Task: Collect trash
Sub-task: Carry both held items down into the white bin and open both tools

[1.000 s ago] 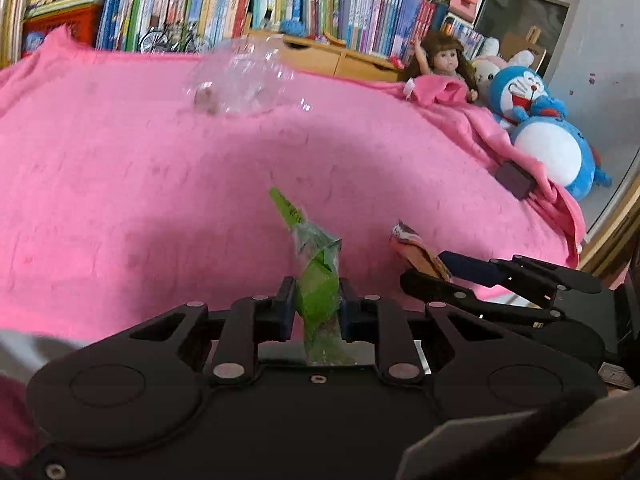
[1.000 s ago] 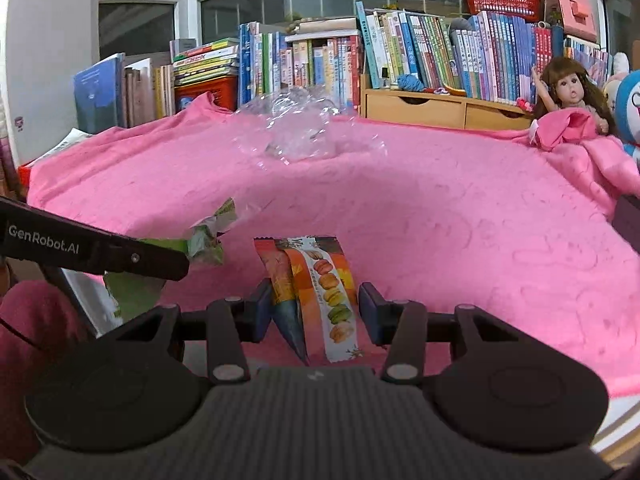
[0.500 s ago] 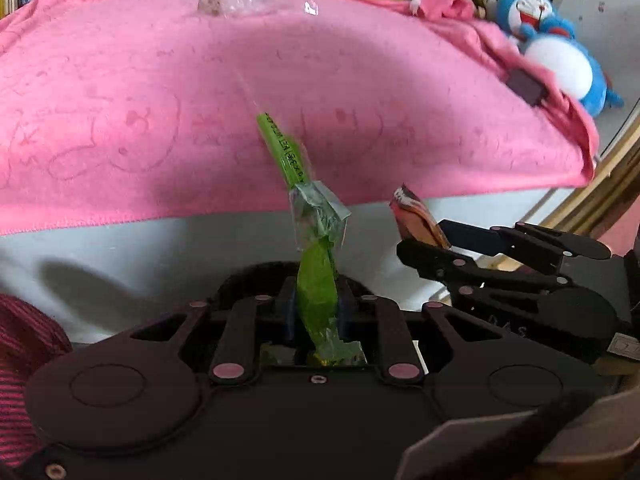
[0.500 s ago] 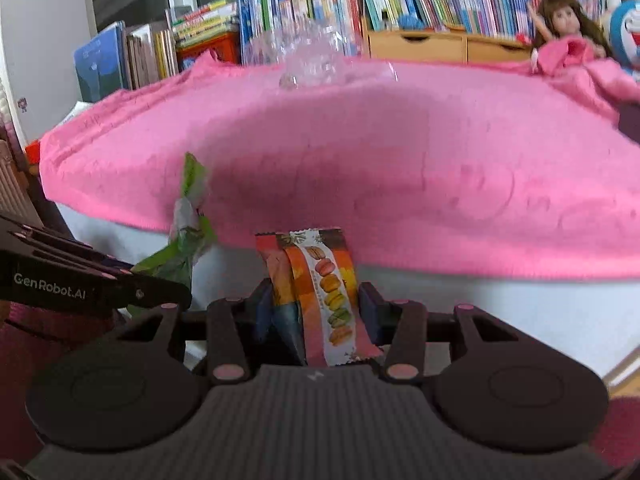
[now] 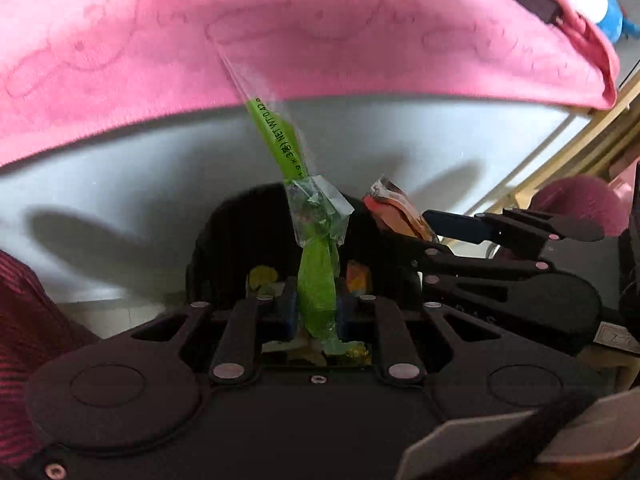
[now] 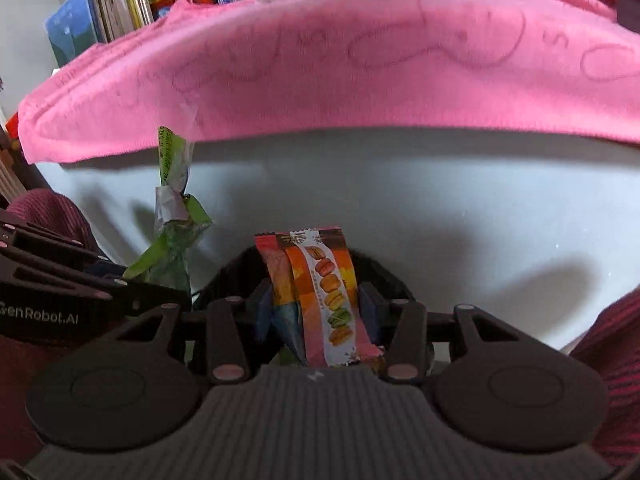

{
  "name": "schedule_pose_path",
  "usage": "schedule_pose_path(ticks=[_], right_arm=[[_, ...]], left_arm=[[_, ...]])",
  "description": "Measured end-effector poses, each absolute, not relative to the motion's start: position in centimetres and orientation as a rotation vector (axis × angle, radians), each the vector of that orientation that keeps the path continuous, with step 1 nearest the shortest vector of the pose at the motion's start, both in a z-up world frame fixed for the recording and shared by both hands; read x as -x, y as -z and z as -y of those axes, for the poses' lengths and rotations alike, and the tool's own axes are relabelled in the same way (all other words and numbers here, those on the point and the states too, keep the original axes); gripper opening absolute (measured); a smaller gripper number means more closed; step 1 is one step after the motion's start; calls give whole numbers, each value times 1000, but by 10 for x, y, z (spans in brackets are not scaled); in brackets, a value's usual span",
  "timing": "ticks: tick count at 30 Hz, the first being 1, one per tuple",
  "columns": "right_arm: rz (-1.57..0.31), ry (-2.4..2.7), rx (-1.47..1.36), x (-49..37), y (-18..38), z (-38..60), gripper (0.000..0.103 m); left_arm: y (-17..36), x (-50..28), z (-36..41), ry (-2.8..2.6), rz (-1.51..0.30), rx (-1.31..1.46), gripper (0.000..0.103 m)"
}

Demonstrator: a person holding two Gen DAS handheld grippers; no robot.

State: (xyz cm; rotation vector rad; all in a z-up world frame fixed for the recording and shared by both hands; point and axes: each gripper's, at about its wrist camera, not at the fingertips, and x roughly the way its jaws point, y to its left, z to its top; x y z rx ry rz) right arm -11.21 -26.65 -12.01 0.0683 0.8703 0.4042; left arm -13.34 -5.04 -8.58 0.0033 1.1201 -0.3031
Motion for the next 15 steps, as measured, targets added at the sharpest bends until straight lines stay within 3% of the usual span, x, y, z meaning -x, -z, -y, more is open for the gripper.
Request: schedule_pose_path(ticks=[15], right_arm=[[-896, -388, -85, 105, 124, 265, 51]], left_arm=[[107, 132, 55, 297, -1187, -38, 16]])
